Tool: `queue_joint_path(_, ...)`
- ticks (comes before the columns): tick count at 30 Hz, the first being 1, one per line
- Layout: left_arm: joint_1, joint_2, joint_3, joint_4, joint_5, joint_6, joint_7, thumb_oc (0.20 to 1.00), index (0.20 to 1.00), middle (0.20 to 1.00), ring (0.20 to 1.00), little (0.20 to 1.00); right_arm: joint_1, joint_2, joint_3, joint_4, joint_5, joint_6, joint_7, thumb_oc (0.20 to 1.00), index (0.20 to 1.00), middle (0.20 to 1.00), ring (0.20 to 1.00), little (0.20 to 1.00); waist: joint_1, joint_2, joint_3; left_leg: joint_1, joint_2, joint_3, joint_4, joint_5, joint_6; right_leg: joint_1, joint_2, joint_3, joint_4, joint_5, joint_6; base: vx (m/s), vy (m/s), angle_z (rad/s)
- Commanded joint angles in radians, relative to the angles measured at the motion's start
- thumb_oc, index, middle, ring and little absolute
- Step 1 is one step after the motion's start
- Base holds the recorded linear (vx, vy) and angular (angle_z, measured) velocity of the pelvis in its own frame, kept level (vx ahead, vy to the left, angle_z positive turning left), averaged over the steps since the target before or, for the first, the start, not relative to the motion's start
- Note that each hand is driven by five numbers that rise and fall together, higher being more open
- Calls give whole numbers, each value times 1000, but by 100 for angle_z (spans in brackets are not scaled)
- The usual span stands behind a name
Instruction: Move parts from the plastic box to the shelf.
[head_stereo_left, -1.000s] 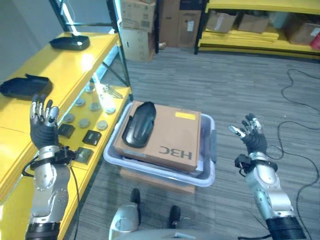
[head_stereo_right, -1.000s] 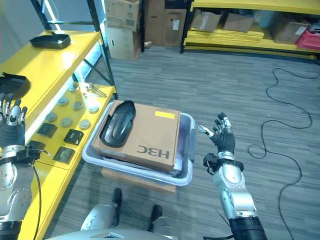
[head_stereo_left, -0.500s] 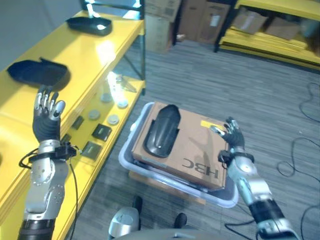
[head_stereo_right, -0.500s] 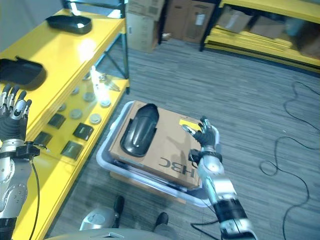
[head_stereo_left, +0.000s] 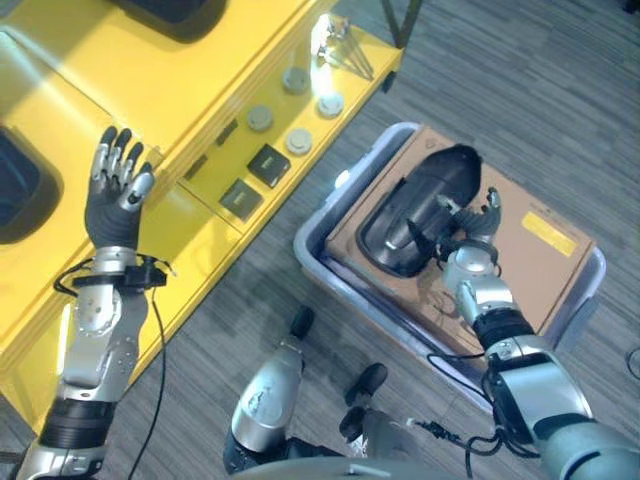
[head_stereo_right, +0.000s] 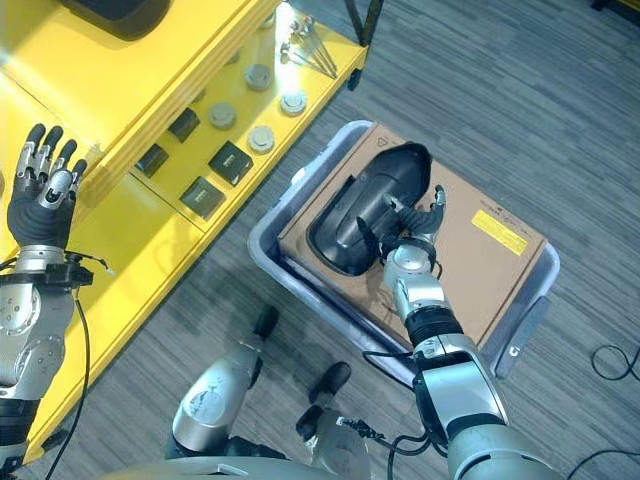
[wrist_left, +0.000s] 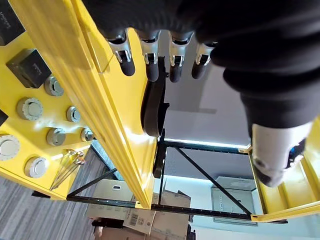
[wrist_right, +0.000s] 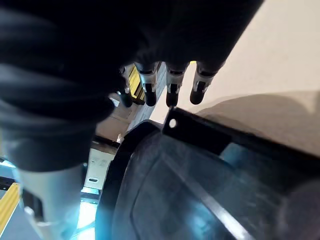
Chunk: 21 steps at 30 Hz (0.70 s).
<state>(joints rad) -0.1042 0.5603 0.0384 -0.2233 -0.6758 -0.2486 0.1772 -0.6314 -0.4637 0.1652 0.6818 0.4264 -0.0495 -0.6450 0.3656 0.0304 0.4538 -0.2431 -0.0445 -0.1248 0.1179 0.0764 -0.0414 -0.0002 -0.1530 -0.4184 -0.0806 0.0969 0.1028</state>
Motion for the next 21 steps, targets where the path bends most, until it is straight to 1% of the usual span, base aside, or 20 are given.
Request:
queue_joint_path(1, 19, 31, 11, -46, -26, -89, -13, 1000, 1000, 1000, 1000, 1000, 15, -64, 55, -77, -15, -58, -54, 1000, 1000, 1000, 1000, 1000, -13, -9, -64, -76, 0, 6, 38, -19, -8, 21, -29, -8, 52, -57, 26, -34, 34, 6)
queue_joint_path(5, 25, 27, 10, -49, -37, -92, -18, 1000, 1000, 1000, 1000, 1000, 26, -71, 59, -87, -46, -6, -87, 1000, 1000, 1000, 1000, 1000, -16, -10, -61, -71, -3, 8, 27, -19, -5, 12, -30, -6, 51, -54, 28, -7, 16, 0)
queue_joint_path(8, 34, 13, 10, -55, -30, -97, -12, 1000, 1000, 1000, 1000, 1000, 62, -64, 59, -97, -80, 35, -103, 1000, 1000, 1000, 1000, 1000, -25, -11, -56, -65, 0, 16, 18, -20, -3, 0, -31, -1, 55, -52, 28, -20, 47, 0)
queue_joint_path(10, 41, 0, 10, -63, -23, -96, -8, 1000, 1000, 1000, 1000, 1000, 93, -53, 59, -97, -87, 50, -111, 1000, 1000, 1000, 1000, 1000, -31, -10, -54, -59, 1, 22, 13, -20, -2, -3, -31, 2, 56, -50, 27, -8, 52, 0)
queue_joint_path(17, 69, -34, 10, -73, -4, -129, -4, 1000, 1000, 1000, 1000, 1000, 219, -7, 49, -72, -99, 13, -61, 1000, 1000, 1000, 1000, 1000, -51, 1, -37, -49, 4, 39, -1, -23, 4, -29, -38, 11, 67, -44, 29, -26, 44, -3)
queue_joint_path(21, 64, -48, 5, -78, 5, -125, -3, 1000, 1000, 1000, 1000, 1000, 224, 14, 56, -50, -100, -20, -53, 1000, 1000, 1000, 1000, 1000, -52, 7, -27, -49, 3, 39, -10, -20, 5, -42, -39, 10, 70, -41, 29, -44, 23, -1)
